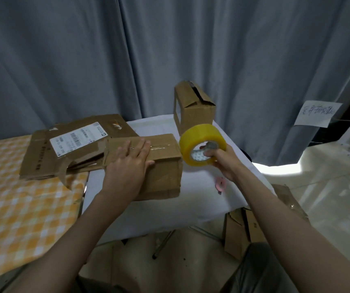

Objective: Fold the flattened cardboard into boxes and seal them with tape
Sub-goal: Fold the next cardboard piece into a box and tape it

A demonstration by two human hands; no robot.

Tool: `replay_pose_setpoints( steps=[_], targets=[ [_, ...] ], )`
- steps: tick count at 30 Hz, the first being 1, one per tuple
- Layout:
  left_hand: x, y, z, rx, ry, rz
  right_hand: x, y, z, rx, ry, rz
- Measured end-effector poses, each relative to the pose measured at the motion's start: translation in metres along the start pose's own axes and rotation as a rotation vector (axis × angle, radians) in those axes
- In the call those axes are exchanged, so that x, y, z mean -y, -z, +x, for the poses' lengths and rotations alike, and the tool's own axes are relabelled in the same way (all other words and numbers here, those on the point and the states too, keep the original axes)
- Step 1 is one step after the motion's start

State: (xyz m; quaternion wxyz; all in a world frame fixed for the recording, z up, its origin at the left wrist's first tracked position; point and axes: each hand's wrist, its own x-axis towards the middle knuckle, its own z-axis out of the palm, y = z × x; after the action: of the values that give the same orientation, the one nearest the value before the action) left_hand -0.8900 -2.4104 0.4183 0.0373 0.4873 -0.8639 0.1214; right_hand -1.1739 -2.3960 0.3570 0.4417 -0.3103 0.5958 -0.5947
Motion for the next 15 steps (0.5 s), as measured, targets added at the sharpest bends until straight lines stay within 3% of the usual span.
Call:
replay_pose_setpoints(
  steps=[5, 8, 12, 15],
  targets=[
    [0.003, 0.001, 0.001, 0.018, 0.049, 0.043, -0.011, -0.012, 0.019, 0.032, -0.14, 0.025],
    [0.001, 0.003, 0.004, 0.036, 0.05, 0.069, -0.018, -0.003, 0.02, 0.03, -0.135, -0.127],
    [0.0, 0.01, 0.005, 0.065, 0.044, 0.064, -0.008, 0.015, 0.012, 0.189, -0.077, -0.299],
    [-0.003, 0.014, 0.006, 0.082, 0.038, 0.053, -0.003, 0.039, 0.007, 0.236, -0.049, -0.635]
  ],
)
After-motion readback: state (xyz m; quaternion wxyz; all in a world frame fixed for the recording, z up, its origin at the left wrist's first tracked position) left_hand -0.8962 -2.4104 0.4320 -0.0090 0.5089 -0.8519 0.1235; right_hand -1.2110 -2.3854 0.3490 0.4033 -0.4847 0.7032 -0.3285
